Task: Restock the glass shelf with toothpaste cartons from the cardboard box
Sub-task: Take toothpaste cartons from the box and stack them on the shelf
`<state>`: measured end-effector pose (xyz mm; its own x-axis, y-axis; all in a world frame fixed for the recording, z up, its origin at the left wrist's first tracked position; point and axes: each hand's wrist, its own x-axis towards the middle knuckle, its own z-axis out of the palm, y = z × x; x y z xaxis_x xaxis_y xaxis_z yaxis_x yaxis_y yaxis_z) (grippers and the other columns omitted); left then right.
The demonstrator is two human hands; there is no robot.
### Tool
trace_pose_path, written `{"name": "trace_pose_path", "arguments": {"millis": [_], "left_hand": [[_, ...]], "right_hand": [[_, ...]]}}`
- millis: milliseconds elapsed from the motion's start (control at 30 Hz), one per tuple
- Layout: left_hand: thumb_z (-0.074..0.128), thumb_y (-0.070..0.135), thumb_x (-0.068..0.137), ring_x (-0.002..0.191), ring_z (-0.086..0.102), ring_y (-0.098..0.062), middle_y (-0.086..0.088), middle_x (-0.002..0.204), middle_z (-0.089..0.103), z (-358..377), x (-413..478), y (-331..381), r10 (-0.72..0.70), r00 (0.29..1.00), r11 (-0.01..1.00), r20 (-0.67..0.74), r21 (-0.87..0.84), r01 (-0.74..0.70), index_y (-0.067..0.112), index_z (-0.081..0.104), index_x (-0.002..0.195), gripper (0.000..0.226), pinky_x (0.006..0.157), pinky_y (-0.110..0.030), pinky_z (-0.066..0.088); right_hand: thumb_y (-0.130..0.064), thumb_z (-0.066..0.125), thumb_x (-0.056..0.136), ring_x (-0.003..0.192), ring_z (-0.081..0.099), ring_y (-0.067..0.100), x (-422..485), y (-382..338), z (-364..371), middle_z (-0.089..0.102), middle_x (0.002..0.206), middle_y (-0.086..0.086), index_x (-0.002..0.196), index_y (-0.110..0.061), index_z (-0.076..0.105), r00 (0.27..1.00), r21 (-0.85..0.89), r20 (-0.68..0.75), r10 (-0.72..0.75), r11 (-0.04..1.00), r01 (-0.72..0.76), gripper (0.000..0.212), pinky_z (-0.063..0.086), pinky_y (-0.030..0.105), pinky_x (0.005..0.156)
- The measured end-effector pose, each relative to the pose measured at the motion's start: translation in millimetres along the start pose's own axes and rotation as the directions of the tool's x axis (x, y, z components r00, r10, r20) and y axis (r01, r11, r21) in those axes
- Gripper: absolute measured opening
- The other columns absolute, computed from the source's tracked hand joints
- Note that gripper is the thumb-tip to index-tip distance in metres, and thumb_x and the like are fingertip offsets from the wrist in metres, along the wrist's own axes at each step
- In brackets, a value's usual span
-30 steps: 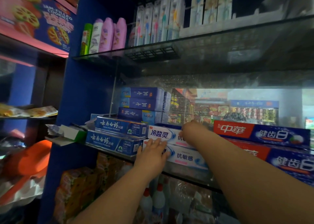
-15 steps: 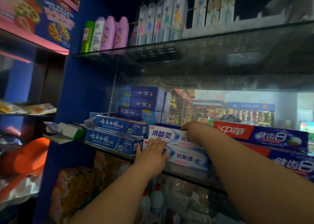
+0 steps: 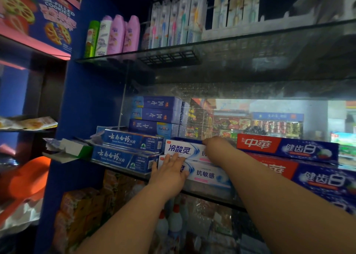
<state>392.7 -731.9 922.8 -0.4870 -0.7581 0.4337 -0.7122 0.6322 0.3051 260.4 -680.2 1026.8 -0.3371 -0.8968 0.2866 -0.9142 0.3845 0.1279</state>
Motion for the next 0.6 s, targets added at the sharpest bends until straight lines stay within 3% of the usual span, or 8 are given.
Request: {"name": "trace_pose_path", "arguments": {"millis": [100,200,467,600], "left_hand": [[0.025,0.044,0.101,0.148,-0.007,-0.013,0.009,0.161,-0.005,0,-1,0,-0.002,1.000,1.000,-0.023,-0.001,0.001,0.033,0.012,0.151,0.054,0.118,-0.050,-0.005],[0.025,0.045,0.101,0.148,-0.004,-0.012,0.007,0.162,-0.002,1,-7,1,0.006,0.994,1.000,-0.105,0.001,-0.006,0.028,0.016,0.151,0.054,0.119,-0.047,-0.001],[0.018,0.043,0.102,0.148,0.011,-0.011,0.005,0.162,-0.002,7,-10,-3,-0.031,0.999,0.998,-0.037,0.050,0.033,0.024,0.011,0.154,0.056,0.120,-0.048,0.006],[0.016,0.045,0.102,0.146,0.018,-0.013,0.005,0.162,-0.003,7,-11,-2,-0.040,0.999,0.998,-0.034,0.055,0.042,0.024,0.010,0.154,0.056,0.120,-0.047,0.007]], "right_hand": [[-0.013,0.055,0.092,0.119,0.050,0.030,-14,-1,14,0.047,0.136,0.013,0.137,-0.010,0.047,0.985,0.055,-0.173,-0.025,0.998,0.035,0.046,0.046,0.041,0.100],[-0.017,0.054,0.093,0.128,0.041,0.030,-47,-3,38,0.039,0.143,0.014,0.139,-0.008,0.041,0.919,0.066,-0.377,-0.111,0.987,0.146,0.049,0.038,0.041,0.107],[-0.038,0.033,0.102,0.148,-0.002,0.031,-72,0,100,0.007,0.160,0.018,0.149,-0.010,0.029,0.973,0.192,-0.213,-0.086,0.973,0.128,0.054,0.011,0.044,0.121],[-0.040,0.034,0.102,0.149,-0.006,0.026,-76,-1,96,0.000,0.161,0.014,0.151,-0.008,0.018,0.975,0.290,-0.212,-0.070,0.948,0.131,0.061,0.006,0.039,0.122]]}}
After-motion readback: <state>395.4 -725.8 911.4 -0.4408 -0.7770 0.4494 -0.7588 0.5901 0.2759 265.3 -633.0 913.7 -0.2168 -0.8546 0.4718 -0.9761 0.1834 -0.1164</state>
